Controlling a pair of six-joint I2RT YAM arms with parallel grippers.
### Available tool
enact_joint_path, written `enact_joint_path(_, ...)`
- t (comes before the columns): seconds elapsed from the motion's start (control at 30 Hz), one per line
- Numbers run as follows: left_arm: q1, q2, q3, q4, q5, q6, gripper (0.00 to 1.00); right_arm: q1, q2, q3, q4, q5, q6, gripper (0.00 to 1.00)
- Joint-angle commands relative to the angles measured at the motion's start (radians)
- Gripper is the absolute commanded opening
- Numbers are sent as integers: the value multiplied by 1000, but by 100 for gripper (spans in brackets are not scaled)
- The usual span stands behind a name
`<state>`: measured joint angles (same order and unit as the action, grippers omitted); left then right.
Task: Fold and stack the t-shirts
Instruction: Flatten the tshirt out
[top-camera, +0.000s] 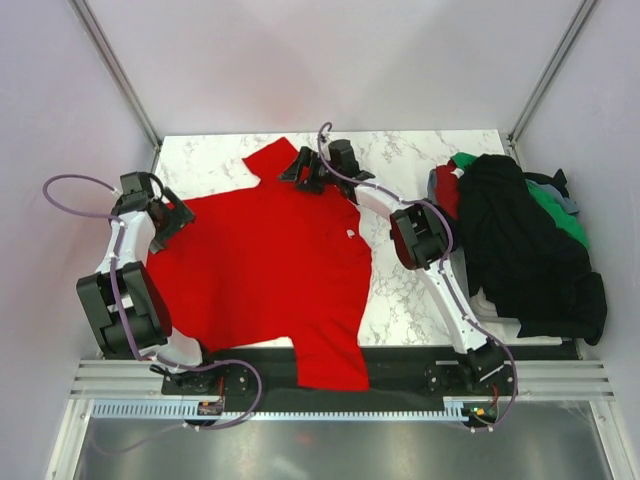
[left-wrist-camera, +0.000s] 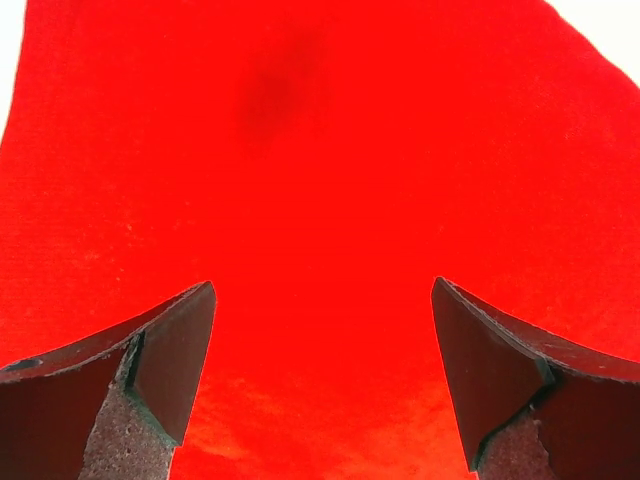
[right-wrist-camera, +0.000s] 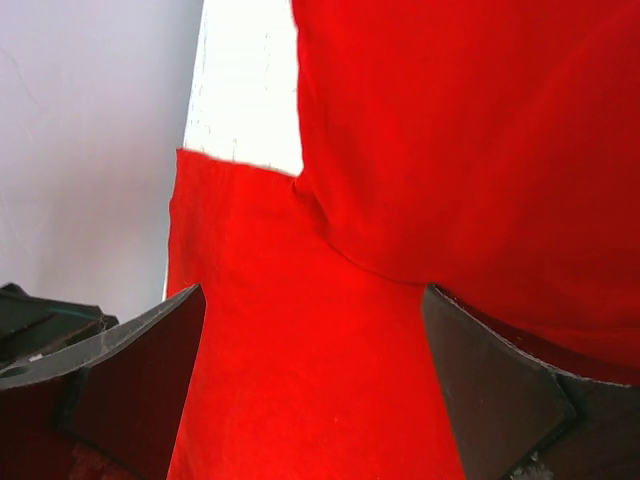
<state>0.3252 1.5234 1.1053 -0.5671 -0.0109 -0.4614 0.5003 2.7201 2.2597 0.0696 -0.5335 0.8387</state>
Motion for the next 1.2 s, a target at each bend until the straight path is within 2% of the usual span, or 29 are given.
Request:
enact_joint_path(0.0,3,4,11,38,29,-6,96,-83,32,23,73,9,48,98)
enact_joint_path(0.17,3,24,22,42,34,1,95,-183,29,-49,-2,105,-32,98)
enact_joint_path(0.27,-2,49,24,68,61,-14,95,-239,-46,-229,27,138,-49,98)
enact_joint_path(0.37,-12,87,54,75,72,-22,95,-250,-121,-345,47,150,-90,98)
enact_joint_path(0.47,-29,109,100,67,86,-28,94,-259,-171,-387,50,173,-107,98)
enact_joint_path(0.53,-51,95,105,56,81,-33,94,-261,-172,-347,6,152,-130,98)
enact_joint_path(0.7,-52,-63,19,42,14,-62,94,-235,-201,-100,-140,121,-200,98)
enact_joint_path(0.77,-49,-130,-51,23,-56,-114,93,-218,-239,7,-250,142,-242,98)
enact_joint_path(0.83,-20,-248,-149,23,-86,-198,92,-184,-334,18,-325,171,-274,98)
enact_joint_path(0.9,12,-369,-243,19,-104,-276,91,-139,-437,-89,-353,251,-294,98)
enact_joint_path(0.93,23,-405,-272,16,-118,-304,91,-119,-562,-150,-370,291,-303,98)
enact_joint_path(0.97,35,-446,-300,12,-124,-331,91,-73,-633,-293,-376,378,-322,98)
enact_joint_path(1.0,58,-501,-350,12,-126,-374,90,-42,-702,-368,-379,417,-332,98)
enact_joint_path(1.03,67,-522,-370,10,-123,-391,88,-13,-835,-443,-398,455,-342,98)
enact_joint_path(1.07,75,-532,-389,6,-115,-405,88,50,-899,-579,-416,507,-342,98)
enact_joint_path(1.1,86,-539,-421,3,-98,-427,88,82,-960,-645,-435,577,-337,98)
enact_joint_path(1.13,89,-536,-435,0,-93,-439,88,110,-1071,-711,-470,598,-322,98)
enact_joint_path(1.17,90,-531,-453,1,-86,-451,86,154,-1124,-846,-485,604,-293,98)
